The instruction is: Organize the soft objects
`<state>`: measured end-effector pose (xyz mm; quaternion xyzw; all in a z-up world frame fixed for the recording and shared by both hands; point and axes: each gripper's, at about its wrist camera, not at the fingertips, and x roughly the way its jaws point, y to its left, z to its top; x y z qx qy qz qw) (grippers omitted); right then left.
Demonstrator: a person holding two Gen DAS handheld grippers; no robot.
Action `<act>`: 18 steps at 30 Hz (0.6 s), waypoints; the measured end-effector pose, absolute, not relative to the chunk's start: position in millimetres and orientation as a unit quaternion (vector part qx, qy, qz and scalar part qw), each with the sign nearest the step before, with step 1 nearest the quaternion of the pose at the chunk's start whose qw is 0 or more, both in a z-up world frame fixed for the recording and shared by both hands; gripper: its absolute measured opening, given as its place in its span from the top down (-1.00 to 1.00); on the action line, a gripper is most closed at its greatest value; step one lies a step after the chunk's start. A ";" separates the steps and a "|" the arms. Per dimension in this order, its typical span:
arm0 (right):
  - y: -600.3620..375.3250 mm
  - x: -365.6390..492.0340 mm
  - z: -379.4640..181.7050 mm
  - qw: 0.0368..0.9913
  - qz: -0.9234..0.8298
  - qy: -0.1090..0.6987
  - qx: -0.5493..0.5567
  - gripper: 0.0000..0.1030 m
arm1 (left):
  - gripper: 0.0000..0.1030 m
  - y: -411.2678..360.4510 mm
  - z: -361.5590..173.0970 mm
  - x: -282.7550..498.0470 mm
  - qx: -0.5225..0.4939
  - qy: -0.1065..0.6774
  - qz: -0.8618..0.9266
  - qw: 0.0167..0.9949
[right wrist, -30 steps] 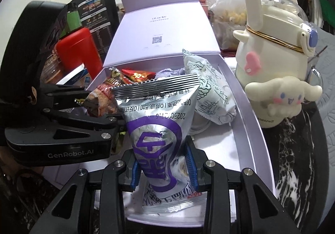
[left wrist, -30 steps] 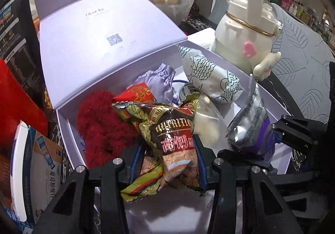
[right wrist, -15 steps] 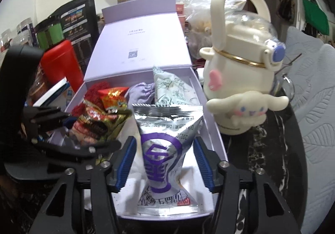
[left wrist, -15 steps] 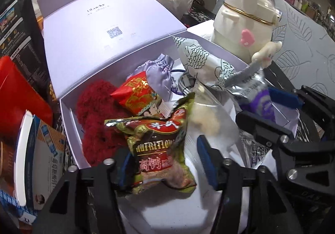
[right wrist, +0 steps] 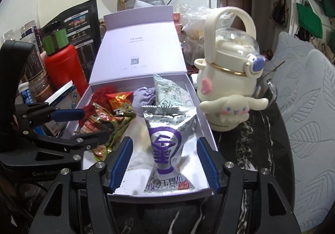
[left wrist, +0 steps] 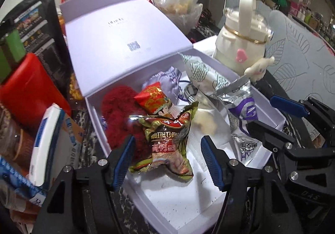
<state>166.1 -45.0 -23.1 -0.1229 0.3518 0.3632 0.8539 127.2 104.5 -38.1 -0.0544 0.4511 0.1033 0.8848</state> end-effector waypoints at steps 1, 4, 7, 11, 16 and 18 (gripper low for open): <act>-46.0 164.0 -20.1 0.855 0.363 0.350 -0.122 -0.23 | -0.25 105.7 -34.6 123.7 -0.056 0.447 0.103 0.887; -49.6 157.9 -10.8 0.856 0.366 0.346 -0.115 -0.24 | -0.25 104.6 -23.1 114.2 -0.060 0.433 0.105 0.893; -52.2 150.2 -0.4 0.859 0.367 0.337 -0.117 -0.24 | -0.24 103.3 -13.9 109.5 -0.059 0.424 0.106 0.898; -54.0 139.3 16.9 0.865 0.364 0.325 -0.119 -0.24 | -0.24 101.8 4.1 98.2 -0.057 0.405 0.109 0.906; -58.5 124.7 37.5 0.870 0.359 0.313 -0.124 -0.24 | -0.25 98.5 26.4 82.3 -0.047 0.382 0.114 0.916; -59.7 119.4 44.7 0.872 0.357 0.309 -0.126 -0.24 | -0.25 96.6 36.8 74.6 -0.043 0.369 0.117 0.921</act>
